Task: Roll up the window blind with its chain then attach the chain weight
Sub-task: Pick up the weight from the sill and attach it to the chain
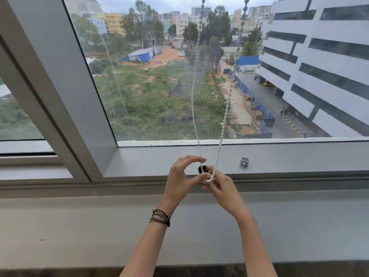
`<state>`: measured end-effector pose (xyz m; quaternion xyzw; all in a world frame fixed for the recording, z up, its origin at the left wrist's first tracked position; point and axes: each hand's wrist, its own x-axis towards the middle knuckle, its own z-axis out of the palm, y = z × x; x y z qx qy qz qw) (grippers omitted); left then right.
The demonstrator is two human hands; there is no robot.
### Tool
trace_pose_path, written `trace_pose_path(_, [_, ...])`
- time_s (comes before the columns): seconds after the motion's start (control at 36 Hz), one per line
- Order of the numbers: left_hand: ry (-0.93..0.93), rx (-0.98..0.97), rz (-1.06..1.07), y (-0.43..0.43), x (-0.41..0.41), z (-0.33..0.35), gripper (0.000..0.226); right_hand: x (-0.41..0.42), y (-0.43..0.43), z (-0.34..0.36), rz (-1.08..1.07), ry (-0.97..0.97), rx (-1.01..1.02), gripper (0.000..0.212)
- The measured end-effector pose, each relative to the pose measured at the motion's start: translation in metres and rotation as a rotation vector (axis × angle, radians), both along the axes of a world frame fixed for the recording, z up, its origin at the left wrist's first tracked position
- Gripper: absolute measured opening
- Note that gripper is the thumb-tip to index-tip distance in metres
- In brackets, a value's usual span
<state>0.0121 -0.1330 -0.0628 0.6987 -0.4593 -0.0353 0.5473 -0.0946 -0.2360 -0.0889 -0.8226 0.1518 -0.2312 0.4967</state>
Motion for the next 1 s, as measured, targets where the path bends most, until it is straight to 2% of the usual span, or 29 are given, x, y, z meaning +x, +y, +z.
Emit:
trace_pose_path(0.17, [0.028, -0.033, -0.026, 0.000, -0.002, 0.002, 0.031, -0.002, 0.004, 0.006, -0.007, -0.047, 0.031, 0.042])
trace_pose_path(0.22, [0.040, -0.047, -0.032, 0.000, -0.003, 0.001, 0.030, -0.003, 0.005, 0.007, -0.007, -0.061, 0.045, 0.039])
trace_pose_path(0.36, [0.132, -0.068, -0.038, -0.002, -0.007, 0.000, 0.028, -0.003, 0.006, 0.005, -0.032, -0.096, 0.136, 0.018])
trace_pose_path(0.67, [0.296, -0.177, -0.014, -0.006, -0.026, 0.002, 0.020, -0.005, 0.009, 0.009, -0.015, -0.232, 0.281, 0.021])
trace_pose_path(0.89, [0.294, -0.221, 0.029, -0.003, -0.035, 0.007, 0.022, -0.005, 0.010, 0.010, 0.013, -0.287, 0.285, 0.024])
trace_pose_path(1.0, [0.294, -0.232, 0.035, -0.004, -0.038, 0.006, 0.026, -0.004, 0.011, 0.008, -0.012, -0.305, 0.281, 0.019])
